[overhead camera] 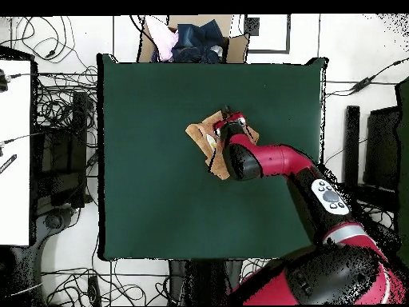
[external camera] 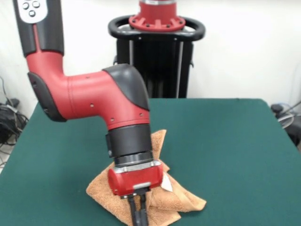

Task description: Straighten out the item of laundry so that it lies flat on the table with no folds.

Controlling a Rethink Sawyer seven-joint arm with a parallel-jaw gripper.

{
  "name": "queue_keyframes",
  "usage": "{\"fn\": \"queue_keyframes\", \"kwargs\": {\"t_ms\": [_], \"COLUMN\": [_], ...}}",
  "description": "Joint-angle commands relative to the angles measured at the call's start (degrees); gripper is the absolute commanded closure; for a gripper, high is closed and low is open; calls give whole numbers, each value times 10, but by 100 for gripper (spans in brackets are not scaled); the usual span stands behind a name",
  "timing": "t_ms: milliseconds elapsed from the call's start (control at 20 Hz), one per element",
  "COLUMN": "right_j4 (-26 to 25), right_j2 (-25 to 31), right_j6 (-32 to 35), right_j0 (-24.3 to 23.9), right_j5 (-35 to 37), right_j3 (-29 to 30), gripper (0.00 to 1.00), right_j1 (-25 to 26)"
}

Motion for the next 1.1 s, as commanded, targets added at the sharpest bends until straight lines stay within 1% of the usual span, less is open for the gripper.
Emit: {"fn": "queue_keyframes", "kwargs": {"t_ms": [50,100,200,400,450,700,1100], "right_j4": [-4,0,-4,-33,-37,-36,-35], "right_j2": [65,71,76,62,53,46,56], "right_j6": [-42,-52,-54,-11,3,13,1], "right_j0": [-21,-23,-26,-21,-16,-7,-22], "right_j5": [161,177,182,132,118,109,120], "right_j3": [-6,-12,-14,4,9,7,7], "gripper": [100,100,100,100,0,0,0], "right_j1": [31,33,31,20,16,13,28]}}
